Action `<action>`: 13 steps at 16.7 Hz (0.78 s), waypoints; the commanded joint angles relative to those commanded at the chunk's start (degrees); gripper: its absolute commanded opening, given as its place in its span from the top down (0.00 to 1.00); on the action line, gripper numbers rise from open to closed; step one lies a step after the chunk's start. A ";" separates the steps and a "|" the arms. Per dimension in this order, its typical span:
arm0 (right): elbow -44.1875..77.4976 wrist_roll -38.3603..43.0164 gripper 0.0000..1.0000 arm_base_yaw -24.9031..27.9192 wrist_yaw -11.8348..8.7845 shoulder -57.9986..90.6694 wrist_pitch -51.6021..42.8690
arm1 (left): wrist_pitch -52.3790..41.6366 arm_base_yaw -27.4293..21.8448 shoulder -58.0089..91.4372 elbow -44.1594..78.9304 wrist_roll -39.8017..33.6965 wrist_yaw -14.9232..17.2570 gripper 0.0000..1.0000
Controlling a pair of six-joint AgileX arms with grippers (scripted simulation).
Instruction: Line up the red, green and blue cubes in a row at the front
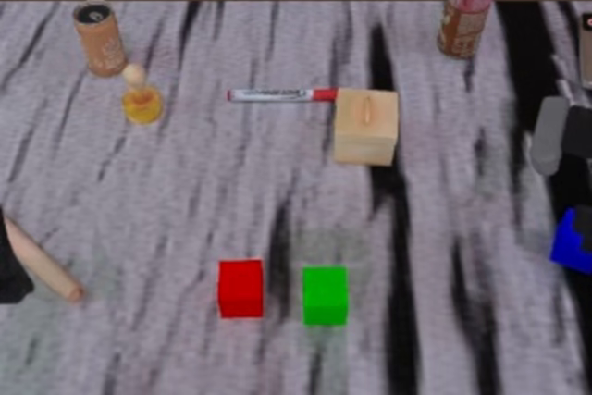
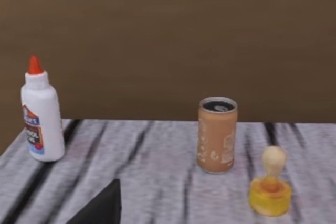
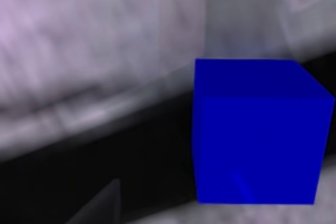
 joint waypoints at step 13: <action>-8.72 0.10 0.00 -0.12 0.05 9.36 18.25 | 0.00 0.00 0.00 0.00 0.00 0.00 0.00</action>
